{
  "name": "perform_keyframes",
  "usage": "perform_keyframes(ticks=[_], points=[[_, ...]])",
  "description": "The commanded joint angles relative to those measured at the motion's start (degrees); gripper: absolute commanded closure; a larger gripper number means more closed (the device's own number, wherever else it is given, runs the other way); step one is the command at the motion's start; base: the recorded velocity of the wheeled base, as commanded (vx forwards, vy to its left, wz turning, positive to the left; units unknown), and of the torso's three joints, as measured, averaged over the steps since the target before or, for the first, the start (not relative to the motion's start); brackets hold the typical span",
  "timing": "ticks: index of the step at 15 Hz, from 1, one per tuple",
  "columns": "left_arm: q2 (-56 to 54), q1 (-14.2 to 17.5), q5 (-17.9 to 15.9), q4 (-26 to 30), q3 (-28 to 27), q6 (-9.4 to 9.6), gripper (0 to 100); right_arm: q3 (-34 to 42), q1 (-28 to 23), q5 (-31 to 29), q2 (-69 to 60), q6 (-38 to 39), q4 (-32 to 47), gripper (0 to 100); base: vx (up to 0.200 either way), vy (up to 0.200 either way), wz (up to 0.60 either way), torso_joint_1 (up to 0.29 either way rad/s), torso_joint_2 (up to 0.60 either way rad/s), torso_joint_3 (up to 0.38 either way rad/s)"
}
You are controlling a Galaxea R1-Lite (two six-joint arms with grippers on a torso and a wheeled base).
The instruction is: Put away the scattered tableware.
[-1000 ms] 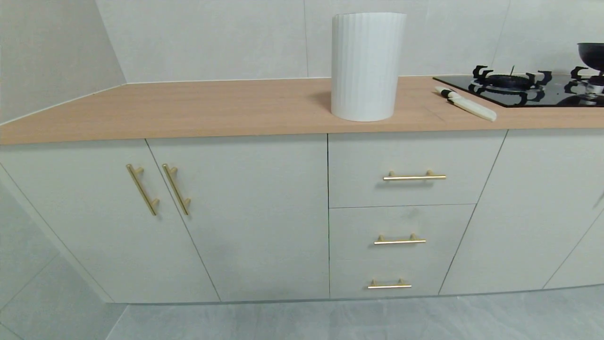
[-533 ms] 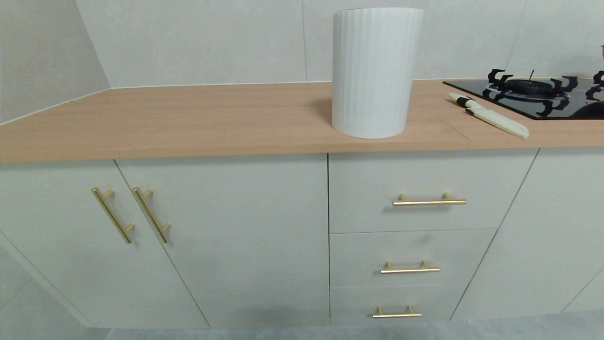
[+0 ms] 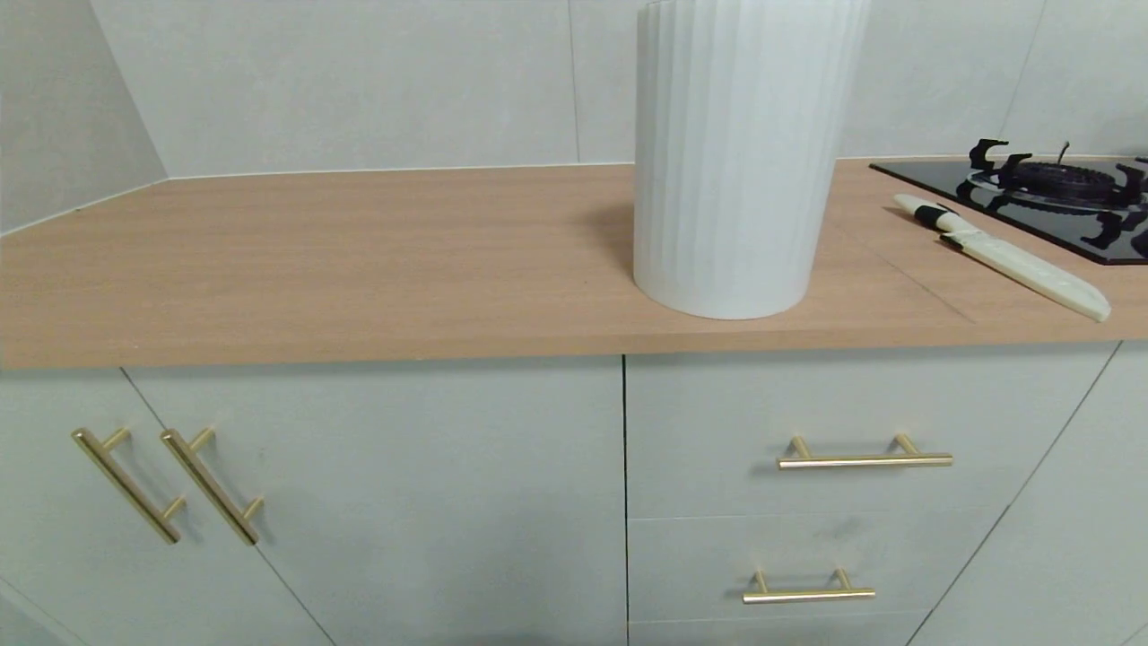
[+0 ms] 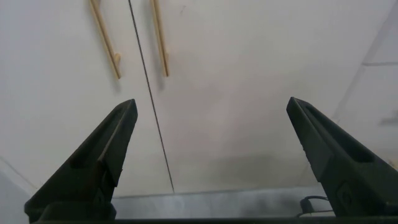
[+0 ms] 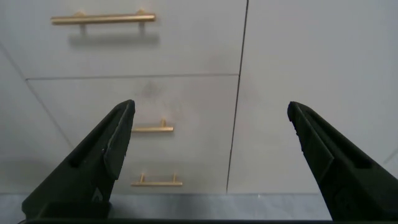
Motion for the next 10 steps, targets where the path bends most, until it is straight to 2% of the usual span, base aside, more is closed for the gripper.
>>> perform_keyframes(ticks=[1, 10], points=[[0.05, -0.02, 0.05, -0.01, -0.01, 0.00, 0, 0.01, 0.02, 0.04, 0.11, 0.00, 0.00, 0, 0.000, 0.000, 0.00, 0.000, 0.00, 0.000], [0.05, -0.02, 0.05, -0.01, -0.01, 0.00, 0, 0.01, 0.02, 0.04, 0.11, 0.00, 0.00, 0, 0.000, 0.000, 0.00, 0.000, 0.00, 0.000]])
